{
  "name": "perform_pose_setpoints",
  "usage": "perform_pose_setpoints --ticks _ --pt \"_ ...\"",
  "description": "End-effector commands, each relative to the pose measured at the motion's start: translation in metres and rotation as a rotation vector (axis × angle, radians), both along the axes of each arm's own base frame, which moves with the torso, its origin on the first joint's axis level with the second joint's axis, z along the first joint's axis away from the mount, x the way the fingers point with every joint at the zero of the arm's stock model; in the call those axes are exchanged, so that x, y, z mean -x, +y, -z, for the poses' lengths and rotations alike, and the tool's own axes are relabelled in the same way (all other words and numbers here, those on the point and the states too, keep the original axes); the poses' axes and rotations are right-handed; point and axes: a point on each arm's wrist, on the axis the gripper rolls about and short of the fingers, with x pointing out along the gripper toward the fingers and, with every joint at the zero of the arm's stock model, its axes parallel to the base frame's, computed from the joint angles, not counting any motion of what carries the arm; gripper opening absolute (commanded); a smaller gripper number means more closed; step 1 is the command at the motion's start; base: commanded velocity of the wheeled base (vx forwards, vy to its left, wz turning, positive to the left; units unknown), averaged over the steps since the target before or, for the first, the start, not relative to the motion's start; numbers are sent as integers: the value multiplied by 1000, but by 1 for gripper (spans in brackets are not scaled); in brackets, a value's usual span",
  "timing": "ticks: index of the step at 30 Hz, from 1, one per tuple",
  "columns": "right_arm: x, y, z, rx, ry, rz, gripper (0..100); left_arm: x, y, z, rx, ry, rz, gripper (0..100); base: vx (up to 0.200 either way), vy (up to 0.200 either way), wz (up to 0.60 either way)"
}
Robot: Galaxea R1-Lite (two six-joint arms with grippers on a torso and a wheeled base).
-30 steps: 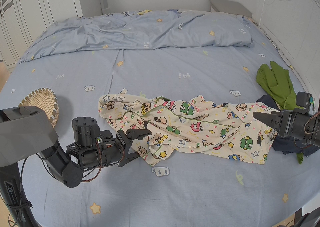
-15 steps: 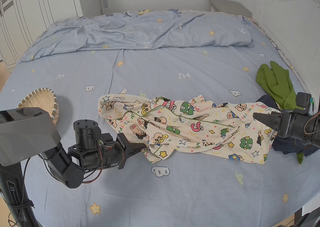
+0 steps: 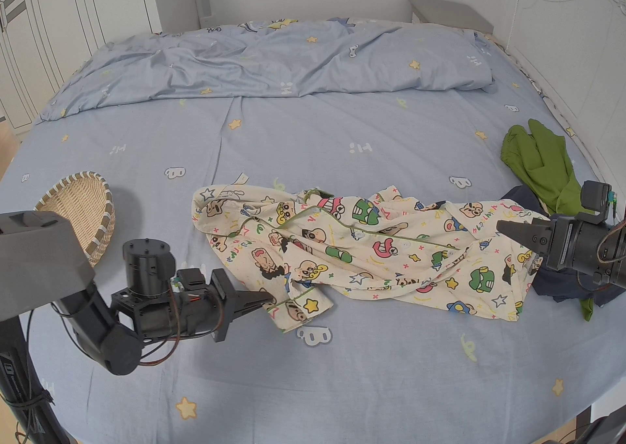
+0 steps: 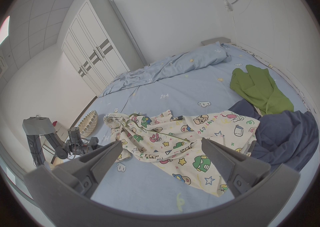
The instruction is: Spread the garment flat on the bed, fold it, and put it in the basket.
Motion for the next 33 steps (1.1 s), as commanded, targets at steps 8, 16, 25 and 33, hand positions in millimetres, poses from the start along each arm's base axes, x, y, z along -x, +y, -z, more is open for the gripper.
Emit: perform_pose_setpoints --ticks 8,16,25,33 --pt "52 -15 -10 0 31 -14 100 51 89 -28 34 53 -39 0 0 0 0" --pt "86 -26 2 -11 122 -57 100 73 101 -11 -19 140 14 0 0 0 0" --pt "106 -31 24 -36 204 -45 100 89 115 -11 -87 203 13 0 0 0 0" --pt "121 -35 43 -66 261 -30 100 95 133 -14 -156 277 42 0 0 0 0"
